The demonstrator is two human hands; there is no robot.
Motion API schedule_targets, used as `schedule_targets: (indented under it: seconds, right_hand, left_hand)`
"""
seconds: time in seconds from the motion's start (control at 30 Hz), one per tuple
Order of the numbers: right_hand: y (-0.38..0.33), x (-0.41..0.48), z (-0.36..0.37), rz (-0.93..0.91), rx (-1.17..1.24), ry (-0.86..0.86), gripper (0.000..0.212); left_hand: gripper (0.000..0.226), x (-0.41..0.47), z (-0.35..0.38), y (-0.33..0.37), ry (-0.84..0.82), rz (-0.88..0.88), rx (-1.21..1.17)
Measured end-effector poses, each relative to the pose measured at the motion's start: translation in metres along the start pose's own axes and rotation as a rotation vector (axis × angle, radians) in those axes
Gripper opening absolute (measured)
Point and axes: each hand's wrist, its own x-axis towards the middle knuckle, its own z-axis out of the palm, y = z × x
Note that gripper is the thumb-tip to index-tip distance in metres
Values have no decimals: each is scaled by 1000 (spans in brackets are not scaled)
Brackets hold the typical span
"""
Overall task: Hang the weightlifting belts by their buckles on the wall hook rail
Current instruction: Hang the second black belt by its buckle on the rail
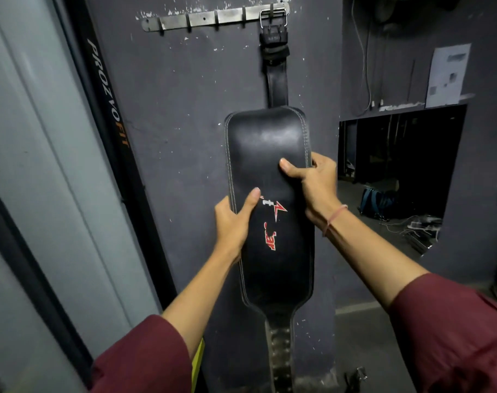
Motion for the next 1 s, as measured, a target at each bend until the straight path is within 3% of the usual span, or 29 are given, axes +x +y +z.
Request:
schedule_targets:
  seconds: [0.1, 0.2, 0.33, 0.5, 0.67, 0.83, 1.0]
  right_hand:
    - [1, -11, -12, -49, -133, -89, 38]
    - [28, -42, -37, 40, -137, -129, 48]
    - [47, -73, -53, 161, -111, -134, 43]
    - [8, -19, -41, 126, -234, -42, 42]
    - [31, -61, -56, 139, -159, -196, 41]
    - [69, -115, -91, 296, -215, -246, 39]
    - [10, -75, -54, 138, -98, -181, 44]
  left_hand:
    - [22, 4, 3, 9, 12, 38, -2]
    - [29, 4, 11, 17, 12, 89, 22]
    - [29, 7, 16, 20, 8, 104, 12]
    - [17, -1, 22, 17, 29, 94, -42]
    - [22, 6, 16, 15, 65, 69, -99]
    - [54, 14, 16, 17, 40, 32, -138]
    - [45, 18, 24, 31, -26, 50, -128]
